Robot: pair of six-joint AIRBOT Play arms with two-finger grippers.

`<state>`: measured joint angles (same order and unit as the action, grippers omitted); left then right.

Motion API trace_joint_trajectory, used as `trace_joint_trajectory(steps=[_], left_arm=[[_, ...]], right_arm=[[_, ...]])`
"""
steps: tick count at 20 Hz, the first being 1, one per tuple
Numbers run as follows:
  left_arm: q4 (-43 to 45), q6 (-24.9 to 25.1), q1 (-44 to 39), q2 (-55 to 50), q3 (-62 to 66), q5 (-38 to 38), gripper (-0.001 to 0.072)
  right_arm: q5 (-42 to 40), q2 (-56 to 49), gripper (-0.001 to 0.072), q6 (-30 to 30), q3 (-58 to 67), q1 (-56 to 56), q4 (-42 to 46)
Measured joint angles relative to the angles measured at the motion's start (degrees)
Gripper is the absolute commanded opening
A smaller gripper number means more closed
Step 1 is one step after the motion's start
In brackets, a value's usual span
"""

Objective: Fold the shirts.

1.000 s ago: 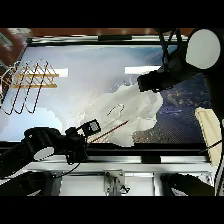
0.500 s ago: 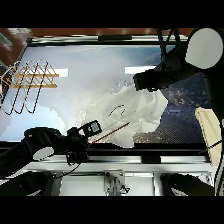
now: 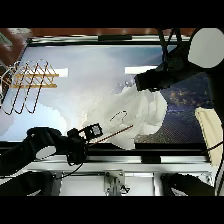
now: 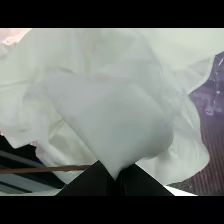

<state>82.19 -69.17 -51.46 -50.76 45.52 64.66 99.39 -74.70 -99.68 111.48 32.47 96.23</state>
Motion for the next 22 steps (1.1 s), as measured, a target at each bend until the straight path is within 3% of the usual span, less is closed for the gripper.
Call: trace_joint_trajectory(steps=[8,15,16,18,22], left_arm=[[-6.7,-0.8,4.4,-3.3,0.0,-9.6,0.0051],[-11.5,1.0,7.1,-3.6,0.1,-12.5,0.0051],[-11.8,1.3,7.2,-3.6,0.1,-12.7,0.0051],[-12.2,1.7,7.3,-3.6,0.1,-12.8,0.0051],[-12.3,1.9,8.2,-3.6,0.1,-13.0,0.0051]], right_arm=[[5.5,0.6,0.0075,0.6,0.6,0.0,-8.3],[6.0,-2.4,0.0076,-0.4,0.6,0.0,-11.1],[5.9,-3.2,0.0108,-0.4,0.6,0.0,-11.3],[5.9,-4.6,0.0518,-0.4,0.6,0.0,-11.7],[6.1,-3.5,0.0560,1.0,0.6,-0.2,-11.1]])
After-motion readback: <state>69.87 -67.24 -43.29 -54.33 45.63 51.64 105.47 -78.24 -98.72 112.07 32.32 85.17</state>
